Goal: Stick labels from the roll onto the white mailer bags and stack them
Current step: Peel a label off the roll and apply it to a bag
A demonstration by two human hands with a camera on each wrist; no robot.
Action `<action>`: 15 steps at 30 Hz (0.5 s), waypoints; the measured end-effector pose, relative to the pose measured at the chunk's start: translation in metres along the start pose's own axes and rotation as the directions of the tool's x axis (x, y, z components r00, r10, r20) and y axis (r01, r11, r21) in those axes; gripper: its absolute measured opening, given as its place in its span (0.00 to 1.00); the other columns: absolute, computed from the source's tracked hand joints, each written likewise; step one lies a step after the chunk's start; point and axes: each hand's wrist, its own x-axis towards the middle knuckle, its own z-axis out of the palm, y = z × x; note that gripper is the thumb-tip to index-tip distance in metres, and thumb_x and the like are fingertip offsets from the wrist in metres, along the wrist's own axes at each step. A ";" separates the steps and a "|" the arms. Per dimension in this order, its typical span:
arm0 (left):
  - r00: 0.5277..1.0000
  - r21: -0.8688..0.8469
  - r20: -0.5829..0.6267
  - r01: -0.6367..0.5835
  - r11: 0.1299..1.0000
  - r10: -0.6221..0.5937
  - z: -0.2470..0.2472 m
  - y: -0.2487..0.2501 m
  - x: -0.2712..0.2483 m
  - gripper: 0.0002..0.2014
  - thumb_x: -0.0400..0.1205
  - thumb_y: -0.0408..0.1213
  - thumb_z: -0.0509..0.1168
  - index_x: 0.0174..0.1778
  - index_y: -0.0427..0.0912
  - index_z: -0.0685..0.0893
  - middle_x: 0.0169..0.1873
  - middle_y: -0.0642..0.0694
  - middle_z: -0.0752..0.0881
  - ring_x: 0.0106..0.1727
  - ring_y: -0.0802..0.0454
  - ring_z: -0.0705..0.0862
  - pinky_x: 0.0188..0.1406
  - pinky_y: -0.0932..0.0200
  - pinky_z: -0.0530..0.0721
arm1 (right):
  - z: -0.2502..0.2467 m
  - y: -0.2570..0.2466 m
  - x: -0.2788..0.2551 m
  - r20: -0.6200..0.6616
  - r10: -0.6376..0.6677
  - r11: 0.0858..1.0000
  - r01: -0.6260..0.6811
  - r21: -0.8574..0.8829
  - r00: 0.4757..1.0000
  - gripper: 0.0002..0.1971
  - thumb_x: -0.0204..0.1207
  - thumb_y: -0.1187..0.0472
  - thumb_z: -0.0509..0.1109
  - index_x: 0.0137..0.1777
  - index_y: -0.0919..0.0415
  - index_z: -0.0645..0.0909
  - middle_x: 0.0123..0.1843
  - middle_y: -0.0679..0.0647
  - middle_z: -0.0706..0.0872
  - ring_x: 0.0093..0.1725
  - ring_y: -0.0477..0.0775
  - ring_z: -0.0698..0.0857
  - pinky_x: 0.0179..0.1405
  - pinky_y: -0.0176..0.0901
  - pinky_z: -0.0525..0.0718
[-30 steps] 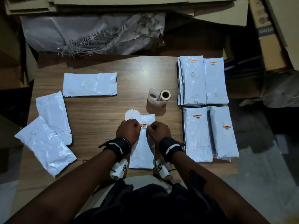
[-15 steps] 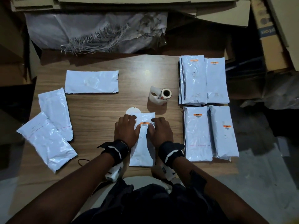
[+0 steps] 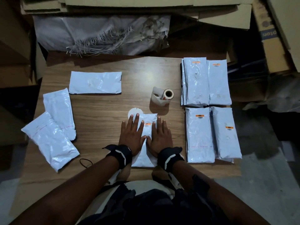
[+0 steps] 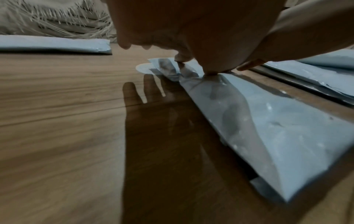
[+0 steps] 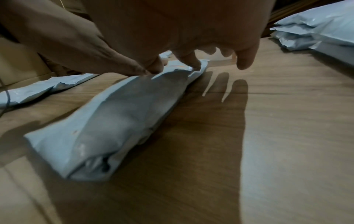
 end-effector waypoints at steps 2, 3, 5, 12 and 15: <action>1.000 0.001 -0.031 -0.005 1.000 0.005 -0.002 0.000 -0.003 0.35 0.82 0.55 0.63 0.83 0.43 0.64 0.85 0.37 0.50 0.85 0.34 0.52 0.76 0.29 0.60 | -0.004 0.000 -0.001 -0.033 -0.011 1.000 0.012 0.009 0.999 0.38 0.77 0.42 0.49 0.84 0.63 0.59 0.86 0.66 0.54 0.83 0.72 0.57 0.76 0.68 0.66; 0.999 0.005 -0.042 -0.029 1.000 0.029 -0.003 0.000 -0.005 0.35 0.82 0.53 0.63 0.83 0.44 0.64 0.85 0.37 0.50 0.85 0.34 0.52 0.75 0.29 0.61 | -0.006 -0.001 -0.002 -0.037 -0.033 0.999 0.033 0.010 0.999 0.37 0.77 0.44 0.50 0.84 0.62 0.60 0.85 0.67 0.56 0.83 0.72 0.58 0.75 0.68 0.68; 0.997 0.012 -0.041 -0.073 0.997 0.073 -0.004 0.001 -0.010 0.32 0.82 0.51 0.62 0.83 0.49 0.65 0.85 0.37 0.51 0.85 0.34 0.53 0.75 0.29 0.62 | -0.008 -0.003 -0.003 -0.032 -0.094 0.996 0.094 0.007 0.995 0.35 0.76 0.46 0.52 0.83 0.58 0.63 0.85 0.67 0.58 0.82 0.73 0.61 0.71 0.69 0.72; 0.995 -0.056 0.078 0.064 0.996 -0.060 -0.008 -0.002 -0.011 0.35 0.82 0.60 0.45 0.83 0.45 0.65 0.85 0.37 0.55 0.82 0.34 0.61 0.73 0.32 0.66 | -0.004 -0.002 -0.002 0.020 -0.017 1.000 0.017 0.016 1.000 0.36 0.77 0.40 0.47 0.83 0.56 0.63 0.86 0.66 0.56 0.83 0.72 0.58 0.76 0.69 0.65; 0.975 -0.221 0.101 0.215 0.951 -0.197 -0.013 -0.006 -0.013 0.37 0.83 0.60 0.54 0.83 0.41 0.60 0.79 0.36 0.67 0.73 0.37 0.72 0.67 0.41 0.75 | -0.008 0.006 -0.005 0.007 0.093 0.987 -0.093 0.133 0.996 0.38 0.78 0.35 0.48 0.82 0.57 0.60 0.84 0.65 0.59 0.82 0.68 0.60 0.79 0.61 0.63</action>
